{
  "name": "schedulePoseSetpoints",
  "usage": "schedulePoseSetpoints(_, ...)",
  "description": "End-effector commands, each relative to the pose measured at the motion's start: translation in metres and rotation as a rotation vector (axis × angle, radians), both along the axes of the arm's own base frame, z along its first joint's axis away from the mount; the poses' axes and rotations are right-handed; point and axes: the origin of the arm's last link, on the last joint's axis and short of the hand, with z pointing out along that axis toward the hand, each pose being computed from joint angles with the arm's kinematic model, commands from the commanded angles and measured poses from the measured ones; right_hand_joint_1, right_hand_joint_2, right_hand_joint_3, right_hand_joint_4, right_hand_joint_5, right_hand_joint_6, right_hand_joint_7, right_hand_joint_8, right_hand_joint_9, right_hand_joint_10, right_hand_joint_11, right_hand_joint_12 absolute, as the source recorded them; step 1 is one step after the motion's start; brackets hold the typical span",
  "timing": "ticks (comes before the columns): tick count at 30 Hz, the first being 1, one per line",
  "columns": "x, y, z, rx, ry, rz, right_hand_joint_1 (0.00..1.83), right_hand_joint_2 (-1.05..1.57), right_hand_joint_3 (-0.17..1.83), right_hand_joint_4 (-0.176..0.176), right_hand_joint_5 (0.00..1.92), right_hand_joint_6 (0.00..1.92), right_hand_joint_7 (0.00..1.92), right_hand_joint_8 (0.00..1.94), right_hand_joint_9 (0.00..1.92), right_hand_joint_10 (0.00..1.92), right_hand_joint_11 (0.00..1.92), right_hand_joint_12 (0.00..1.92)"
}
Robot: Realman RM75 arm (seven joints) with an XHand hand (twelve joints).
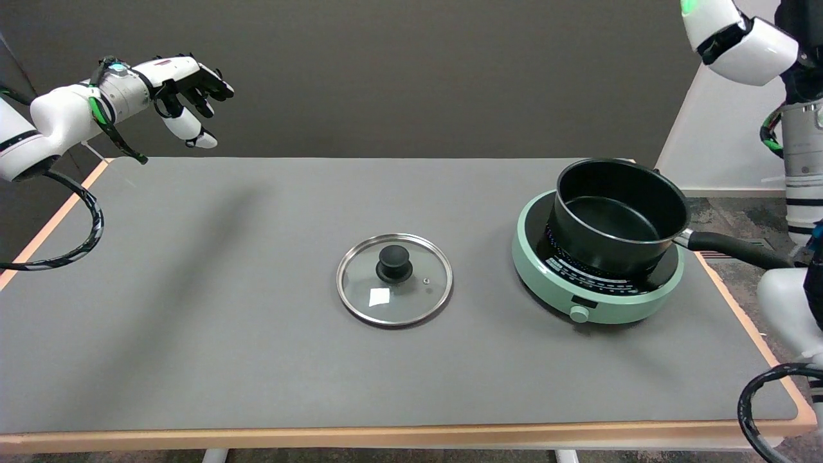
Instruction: Pick up the pot.
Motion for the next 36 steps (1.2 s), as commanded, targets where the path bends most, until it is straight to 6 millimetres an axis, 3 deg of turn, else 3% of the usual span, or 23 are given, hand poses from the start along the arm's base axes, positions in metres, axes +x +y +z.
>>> schedulePoseSetpoints(1,-0.017,0.022,0.007,-0.145,0.086,-0.036,0.76,0.70,0.81,0.045,0.64,0.33,0.75,0.27,0.71,0.53,0.49,1.14)
schedulePoseSetpoints(36,-0.022,0.038,0.002,-0.157,0.103,-0.015,0.76,0.70,0.80,0.042,0.65,0.35,0.76,0.28,0.72,0.55,0.52,1.19)
